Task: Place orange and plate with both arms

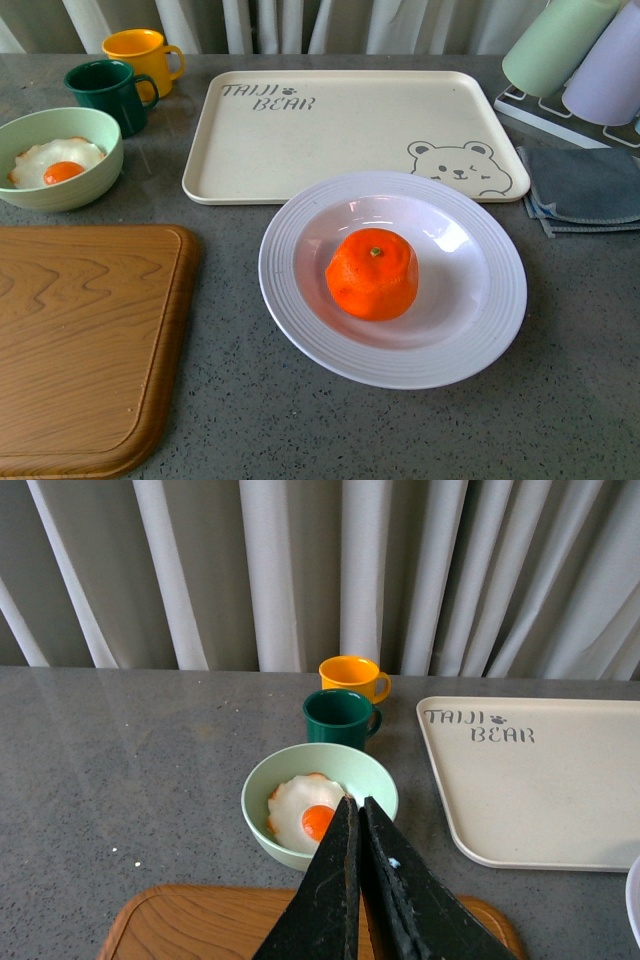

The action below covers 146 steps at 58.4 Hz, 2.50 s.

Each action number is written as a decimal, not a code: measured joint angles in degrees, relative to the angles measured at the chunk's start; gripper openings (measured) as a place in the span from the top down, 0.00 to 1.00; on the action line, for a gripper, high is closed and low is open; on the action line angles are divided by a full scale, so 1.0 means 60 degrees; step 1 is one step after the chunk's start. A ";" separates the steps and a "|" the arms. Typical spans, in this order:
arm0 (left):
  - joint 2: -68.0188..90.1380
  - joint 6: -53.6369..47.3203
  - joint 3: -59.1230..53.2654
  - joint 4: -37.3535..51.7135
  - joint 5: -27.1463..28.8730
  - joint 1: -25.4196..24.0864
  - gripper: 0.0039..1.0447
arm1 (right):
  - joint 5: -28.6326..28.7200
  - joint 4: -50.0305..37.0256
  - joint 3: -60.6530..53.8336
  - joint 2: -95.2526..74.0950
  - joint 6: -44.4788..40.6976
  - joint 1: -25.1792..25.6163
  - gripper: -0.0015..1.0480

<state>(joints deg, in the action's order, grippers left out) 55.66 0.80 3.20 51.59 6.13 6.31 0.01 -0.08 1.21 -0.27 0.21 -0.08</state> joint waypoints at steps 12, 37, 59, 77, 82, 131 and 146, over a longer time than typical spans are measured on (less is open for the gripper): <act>-0.2040 -0.0036 -0.0324 -0.1672 -0.0954 -0.0984 0.99 | -0.0007 0.0000 0.0000 0.0000 0.0004 0.0000 0.09; -0.5224 -0.0040 -0.0390 -0.4575 -0.1020 -0.1009 0.99 | -0.0004 0.0000 0.0000 0.0000 0.0004 0.0000 0.09; -0.6619 -0.0040 -0.0390 -0.5934 -0.1020 -0.1013 0.99 | -0.0004 -0.0004 0.0000 0.0000 0.0004 0.0000 0.09; -0.7482 -0.0040 -0.0390 -0.6790 -0.1024 -0.1013 0.99 | -0.0004 -0.0004 0.0000 0.0000 0.0004 0.0000 0.09; -0.7981 -0.0047 -0.0390 -0.7417 -0.1020 -0.1013 0.99 | -0.0004 -0.0004 0.0000 0.0000 0.0004 0.0000 0.09; -0.9125 -0.0055 -0.0390 -0.8601 -0.1024 -0.1027 0.19 | 0.0000 0.0000 0.0000 0.0000 0.0000 0.0000 0.09; -0.9125 -0.0069 -0.0390 -0.8601 -0.1020 -0.1027 0.08 | 0.0433 0.1989 0.1534 -0.5136 0.4306 -0.1905 0.09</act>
<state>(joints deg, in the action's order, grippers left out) 0.91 0.38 0.86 -0.01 0.01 0.14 2.61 11.86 10.41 -31.09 26.04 -11.51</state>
